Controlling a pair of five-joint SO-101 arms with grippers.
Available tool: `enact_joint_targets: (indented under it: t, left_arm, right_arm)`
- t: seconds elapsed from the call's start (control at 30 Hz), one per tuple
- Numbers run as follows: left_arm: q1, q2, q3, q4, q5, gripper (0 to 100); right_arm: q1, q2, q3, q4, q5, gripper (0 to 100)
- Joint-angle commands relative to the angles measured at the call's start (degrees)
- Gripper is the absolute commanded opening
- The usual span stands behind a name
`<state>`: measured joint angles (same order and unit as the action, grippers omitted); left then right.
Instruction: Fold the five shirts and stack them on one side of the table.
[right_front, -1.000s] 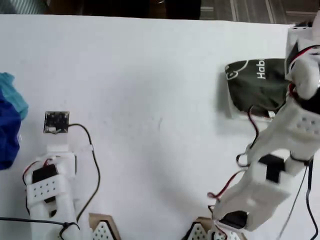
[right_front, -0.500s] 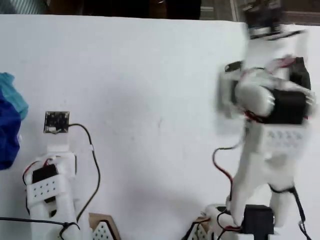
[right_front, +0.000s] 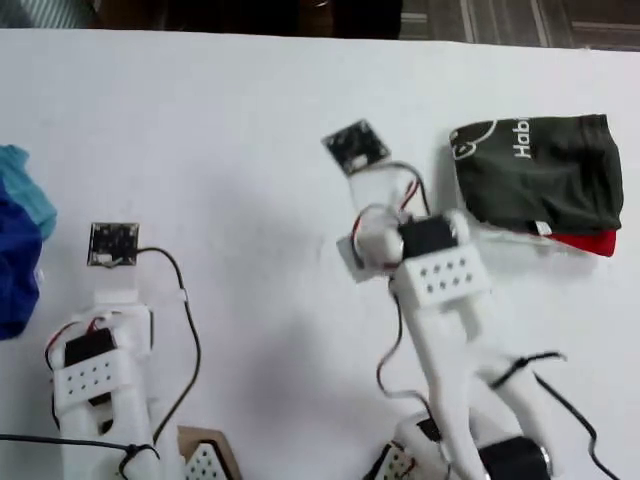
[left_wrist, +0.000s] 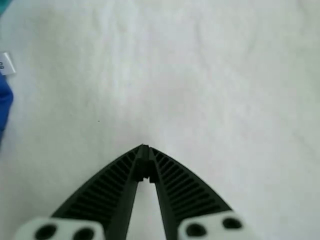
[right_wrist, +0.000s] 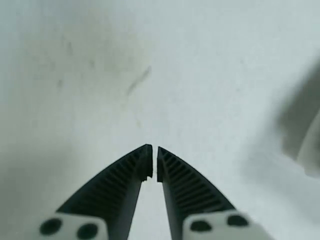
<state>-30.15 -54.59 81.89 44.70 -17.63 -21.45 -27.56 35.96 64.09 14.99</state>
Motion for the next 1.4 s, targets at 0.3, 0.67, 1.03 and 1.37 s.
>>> enact_joint_targets:
  t: [0.3,0.67,1.03,1.37]
  left_arm:
    - [0.0,-0.88,-0.22,-0.79,0.53,3]
    - [-4.66,-0.62,-3.3,0.35,-5.71,10]
    - [-22.51,2.2,-7.96,-15.56,-36.48,16]
    - [-26.55,32.7,-28.88,-10.9,-36.92,16]
  right_arm:
    - [-0.57,-8.31,31.82,-36.0,-0.53,2.5]
    - [0.13,-8.31,35.69,-41.1,-0.09,9.5]
    - [0.04,-8.31,35.78,-41.1,-0.09,14.1]
    - [0.04,-8.31,35.96,-41.1,-0.09,14.1]
